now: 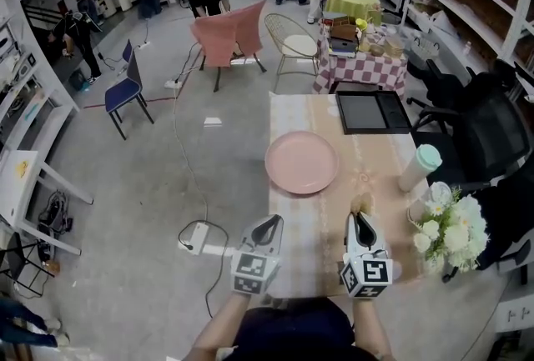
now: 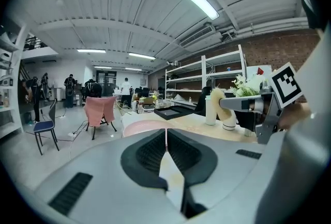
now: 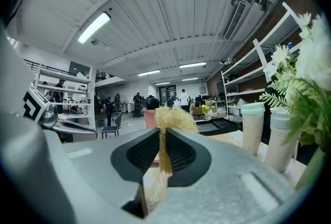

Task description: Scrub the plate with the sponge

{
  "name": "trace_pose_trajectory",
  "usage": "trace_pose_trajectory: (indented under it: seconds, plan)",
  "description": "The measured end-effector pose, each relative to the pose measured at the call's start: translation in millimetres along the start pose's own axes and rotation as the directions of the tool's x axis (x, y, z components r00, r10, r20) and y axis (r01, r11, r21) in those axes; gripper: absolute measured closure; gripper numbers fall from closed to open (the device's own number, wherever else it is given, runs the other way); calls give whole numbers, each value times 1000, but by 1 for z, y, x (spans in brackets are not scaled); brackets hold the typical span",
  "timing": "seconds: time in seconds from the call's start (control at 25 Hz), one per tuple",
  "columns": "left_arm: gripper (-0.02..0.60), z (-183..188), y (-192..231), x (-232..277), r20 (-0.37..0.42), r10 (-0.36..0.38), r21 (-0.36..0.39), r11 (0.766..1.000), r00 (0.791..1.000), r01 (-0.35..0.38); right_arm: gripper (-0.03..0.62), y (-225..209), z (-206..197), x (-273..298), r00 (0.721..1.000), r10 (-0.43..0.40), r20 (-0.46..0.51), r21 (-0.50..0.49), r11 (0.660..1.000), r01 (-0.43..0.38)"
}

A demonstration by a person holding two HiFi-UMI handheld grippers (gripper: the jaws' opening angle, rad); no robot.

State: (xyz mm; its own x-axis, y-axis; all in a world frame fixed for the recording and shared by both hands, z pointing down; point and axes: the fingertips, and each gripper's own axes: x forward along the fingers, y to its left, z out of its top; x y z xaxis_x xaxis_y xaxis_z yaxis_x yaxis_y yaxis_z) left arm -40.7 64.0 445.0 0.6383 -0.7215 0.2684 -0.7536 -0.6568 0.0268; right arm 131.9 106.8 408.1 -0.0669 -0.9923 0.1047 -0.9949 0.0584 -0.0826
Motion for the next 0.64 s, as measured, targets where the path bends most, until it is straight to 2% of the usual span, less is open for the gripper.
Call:
trace_pose_trajectory:
  seconds: [0.64]
  plan:
    - [565,3,15,0,3,37,3,999,999,-37,556,2,-1,5,1000,6,-10,-28,1000,-6]
